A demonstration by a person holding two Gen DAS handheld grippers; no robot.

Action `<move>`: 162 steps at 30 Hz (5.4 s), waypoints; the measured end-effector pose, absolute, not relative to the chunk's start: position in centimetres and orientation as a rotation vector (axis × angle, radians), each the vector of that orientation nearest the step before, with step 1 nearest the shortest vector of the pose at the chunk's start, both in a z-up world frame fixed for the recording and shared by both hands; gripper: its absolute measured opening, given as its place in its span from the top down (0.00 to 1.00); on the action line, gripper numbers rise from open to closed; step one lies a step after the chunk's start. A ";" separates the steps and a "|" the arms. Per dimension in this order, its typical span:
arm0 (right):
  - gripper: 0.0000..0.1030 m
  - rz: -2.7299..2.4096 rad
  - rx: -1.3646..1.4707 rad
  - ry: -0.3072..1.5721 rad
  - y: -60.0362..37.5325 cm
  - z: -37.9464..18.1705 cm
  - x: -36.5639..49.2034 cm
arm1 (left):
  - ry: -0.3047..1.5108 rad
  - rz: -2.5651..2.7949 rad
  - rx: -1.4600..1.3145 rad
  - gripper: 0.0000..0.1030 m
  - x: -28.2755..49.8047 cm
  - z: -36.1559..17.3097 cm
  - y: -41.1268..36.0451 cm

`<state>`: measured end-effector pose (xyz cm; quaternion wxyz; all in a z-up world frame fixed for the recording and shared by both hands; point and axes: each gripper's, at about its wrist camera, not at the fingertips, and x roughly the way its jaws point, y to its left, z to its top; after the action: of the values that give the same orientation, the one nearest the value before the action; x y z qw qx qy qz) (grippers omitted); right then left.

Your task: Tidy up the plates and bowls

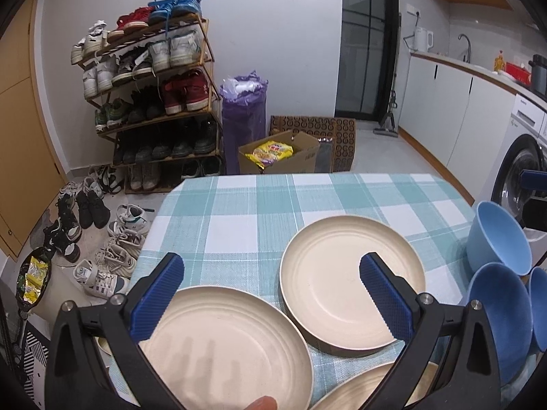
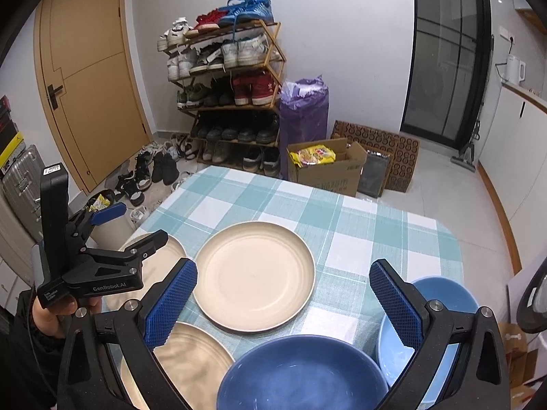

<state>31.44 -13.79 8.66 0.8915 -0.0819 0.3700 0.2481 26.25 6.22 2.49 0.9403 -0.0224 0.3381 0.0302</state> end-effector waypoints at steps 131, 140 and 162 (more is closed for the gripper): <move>0.76 0.514 -0.174 1.109 -11.6 -0.1 36.7 | 0.855 -0.071 -0.092 0.75 26.1 0.4 6.6; 0.76 0.547 -0.192 1.064 -10.6 1.6 33.0 | 0.820 -0.038 -0.088 0.75 22.5 1.5 7.3; 0.76 0.581 -0.219 0.973 -10.8 3.1 22.9 | 0.735 0.000 -0.061 0.75 13.0 2.8 7.2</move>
<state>22.88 -10.76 3.10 0.8381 -0.1038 0.4599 0.2744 12.99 7.15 2.85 0.9328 -0.0300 0.3592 -0.0001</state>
